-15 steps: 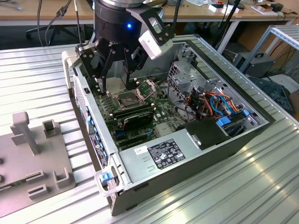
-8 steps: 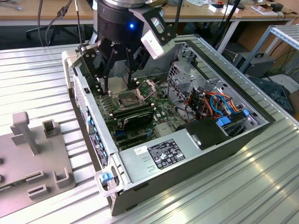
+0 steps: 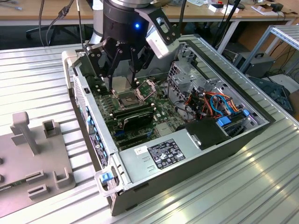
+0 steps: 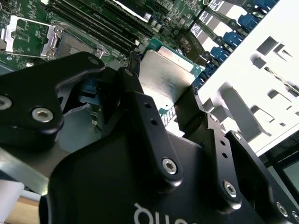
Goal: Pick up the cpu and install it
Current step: 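Pick up the cpu and move it towards the insertion slot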
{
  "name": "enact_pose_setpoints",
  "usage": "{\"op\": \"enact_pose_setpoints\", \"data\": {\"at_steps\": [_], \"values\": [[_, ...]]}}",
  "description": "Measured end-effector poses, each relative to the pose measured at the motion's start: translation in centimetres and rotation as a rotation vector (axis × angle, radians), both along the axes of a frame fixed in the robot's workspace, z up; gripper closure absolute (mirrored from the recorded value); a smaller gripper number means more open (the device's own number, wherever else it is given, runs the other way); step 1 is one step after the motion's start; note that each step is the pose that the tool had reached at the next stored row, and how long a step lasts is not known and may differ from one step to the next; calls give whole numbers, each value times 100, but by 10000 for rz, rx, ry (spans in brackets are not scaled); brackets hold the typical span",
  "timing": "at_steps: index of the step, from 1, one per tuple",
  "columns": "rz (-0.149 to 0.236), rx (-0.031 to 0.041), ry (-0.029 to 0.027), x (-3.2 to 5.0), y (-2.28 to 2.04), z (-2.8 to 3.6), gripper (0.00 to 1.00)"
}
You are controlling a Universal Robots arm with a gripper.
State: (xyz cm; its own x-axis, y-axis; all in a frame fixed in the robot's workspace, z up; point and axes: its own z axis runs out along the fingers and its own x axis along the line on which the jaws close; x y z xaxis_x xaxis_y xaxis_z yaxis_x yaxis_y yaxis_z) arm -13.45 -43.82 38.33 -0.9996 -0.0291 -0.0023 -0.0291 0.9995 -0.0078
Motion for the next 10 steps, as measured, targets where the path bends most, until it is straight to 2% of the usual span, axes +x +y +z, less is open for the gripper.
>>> {"op": "enact_pose_setpoints", "data": {"at_steps": [10], "values": [[-1, 0, 1, 115, 0, -2, 45]]}}
